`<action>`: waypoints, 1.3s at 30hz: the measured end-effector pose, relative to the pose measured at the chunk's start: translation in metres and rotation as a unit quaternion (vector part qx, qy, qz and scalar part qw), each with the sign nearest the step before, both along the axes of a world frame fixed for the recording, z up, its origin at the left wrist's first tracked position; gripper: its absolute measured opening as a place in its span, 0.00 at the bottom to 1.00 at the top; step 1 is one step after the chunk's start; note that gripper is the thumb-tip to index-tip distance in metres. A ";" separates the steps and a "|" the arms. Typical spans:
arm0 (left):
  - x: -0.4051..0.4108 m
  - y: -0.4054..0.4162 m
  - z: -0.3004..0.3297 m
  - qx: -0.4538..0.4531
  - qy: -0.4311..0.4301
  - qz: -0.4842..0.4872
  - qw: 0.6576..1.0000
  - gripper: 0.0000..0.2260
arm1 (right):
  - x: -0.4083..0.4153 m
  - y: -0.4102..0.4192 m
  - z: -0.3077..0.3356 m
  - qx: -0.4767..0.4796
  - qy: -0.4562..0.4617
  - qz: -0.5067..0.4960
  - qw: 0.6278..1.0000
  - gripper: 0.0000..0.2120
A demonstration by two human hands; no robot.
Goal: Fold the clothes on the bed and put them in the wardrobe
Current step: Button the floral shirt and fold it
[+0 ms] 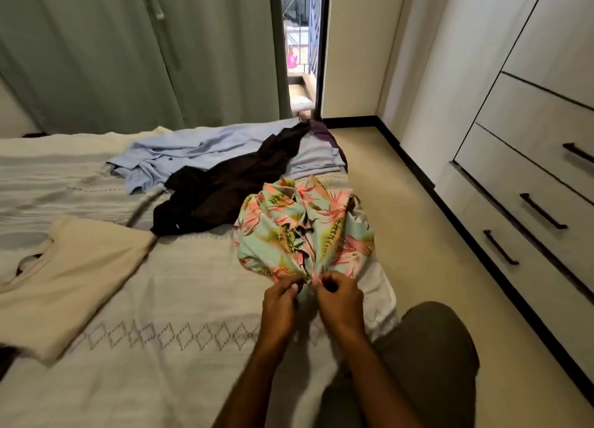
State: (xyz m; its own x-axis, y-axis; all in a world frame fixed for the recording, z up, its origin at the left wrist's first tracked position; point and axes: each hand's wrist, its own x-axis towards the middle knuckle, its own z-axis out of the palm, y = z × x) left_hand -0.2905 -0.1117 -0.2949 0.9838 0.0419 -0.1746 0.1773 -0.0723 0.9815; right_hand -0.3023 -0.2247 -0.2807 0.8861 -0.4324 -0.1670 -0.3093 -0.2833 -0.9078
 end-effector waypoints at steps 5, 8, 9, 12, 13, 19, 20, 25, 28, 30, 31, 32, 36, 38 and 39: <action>-0.003 -0.008 0.009 0.018 -0.024 0.032 0.999 0.11 | -0.002 0.001 -0.005 0.033 -0.027 0.021 0.999 0.04; -0.007 -0.011 0.013 0.003 -0.028 0.047 0.998 0.11 | -0.001 0.000 -0.007 0.044 -0.037 0.019 0.998 0.05; -0.009 -0.012 0.014 -0.005 -0.029 0.050 0.998 0.11 | -0.002 -0.001 -0.009 0.050 -0.040 0.017 0.998 0.05; -0.010 -0.014 0.016 -0.015 -0.035 0.056 0.998 0.09 | -0.002 -0.002 -0.009 0.073 -0.058 0.019 0.995 0.04; -0.010 -0.014 0.015 -0.002 -0.044 0.061 0.997 0.08 | -0.003 -0.002 -0.008 0.084 -0.068 0.026 0.994 0.04; -0.010 -0.015 0.013 0.141 -0.145 0.092 0.975 0.04 | -0.003 -0.006 -0.014 0.124 -0.077 0.027 0.989 0.02; -0.010 -0.014 0.013 0.137 -0.142 0.094 0.976 0.04 | -0.002 -0.005 -0.013 0.136 -0.081 0.033 0.987 0.03; -0.003 -0.005 0.014 0.057 -0.119 0.048 0.990 0.09 | -0.003 -0.001 -0.009 0.218 -0.089 0.065 0.970 0.06; -0.002 0.001 0.011 0.080 -0.158 0.024 0.984 0.09 | -0.005 -0.002 -0.007 0.228 -0.090 0.072 0.967 0.04; -0.003 0.005 0.011 0.075 -0.161 0.005 0.984 0.09 | -0.007 -0.003 -0.004 0.241 -0.091 0.070 0.964 0.04; -0.002 0.006 0.012 0.068 -0.162 -0.002 0.985 0.09 | -0.008 -0.004 -0.002 0.247 -0.095 0.069 0.962 0.04; -0.002 0.008 0.013 0.064 -0.168 -0.007 0.984 0.09 | -0.009 -0.004 -0.001 0.253 -0.098 0.067 0.960 0.04; -0.002 0.009 0.017 0.072 -0.204 -0.010 0.976 0.07 | -0.010 -0.004 0.003 0.280 -0.109 0.048 0.953 0.04; -0.003 0.008 0.017 0.081 -0.213 -0.013 0.974 0.06 | -0.010 -0.004 0.005 0.293 -0.101 0.043 0.950 0.03; -0.004 0.009 0.016 0.086 -0.214 -0.019 0.973 0.05 | -0.011 -0.004 0.005 0.295 -0.095 0.042 0.950 0.03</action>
